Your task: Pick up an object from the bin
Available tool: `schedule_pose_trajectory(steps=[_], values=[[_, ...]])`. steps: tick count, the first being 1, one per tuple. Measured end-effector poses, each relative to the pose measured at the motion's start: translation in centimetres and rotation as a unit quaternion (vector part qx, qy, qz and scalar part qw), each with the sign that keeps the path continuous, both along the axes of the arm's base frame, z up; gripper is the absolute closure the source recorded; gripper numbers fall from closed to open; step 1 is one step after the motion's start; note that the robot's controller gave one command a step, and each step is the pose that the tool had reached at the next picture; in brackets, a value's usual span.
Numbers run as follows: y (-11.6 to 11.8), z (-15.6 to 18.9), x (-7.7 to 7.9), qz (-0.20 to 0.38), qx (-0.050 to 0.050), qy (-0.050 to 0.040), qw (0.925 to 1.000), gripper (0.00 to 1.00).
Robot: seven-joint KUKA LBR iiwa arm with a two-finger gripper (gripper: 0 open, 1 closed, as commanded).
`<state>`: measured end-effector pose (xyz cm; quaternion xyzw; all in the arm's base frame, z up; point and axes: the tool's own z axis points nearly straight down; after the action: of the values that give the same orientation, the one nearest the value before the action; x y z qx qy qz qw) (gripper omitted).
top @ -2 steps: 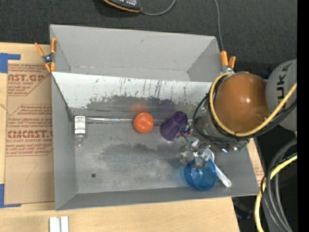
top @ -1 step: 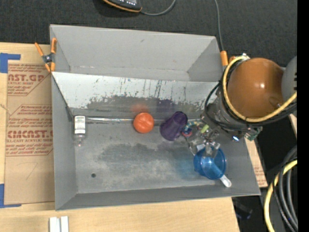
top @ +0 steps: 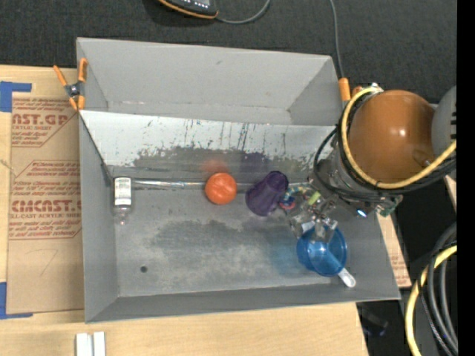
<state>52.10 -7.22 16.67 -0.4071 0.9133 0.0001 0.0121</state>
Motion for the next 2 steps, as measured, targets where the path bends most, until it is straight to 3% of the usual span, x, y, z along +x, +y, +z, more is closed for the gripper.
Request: schedule_pose_trajectory(steps=[1,2], values=[[4.59,-1.31,-0.14,0.024,0.001,0.0001,0.9997,1.00],[4.96,-1.59,-0.04,0.029,0.002,-0.0011,0.9996,1.00]])
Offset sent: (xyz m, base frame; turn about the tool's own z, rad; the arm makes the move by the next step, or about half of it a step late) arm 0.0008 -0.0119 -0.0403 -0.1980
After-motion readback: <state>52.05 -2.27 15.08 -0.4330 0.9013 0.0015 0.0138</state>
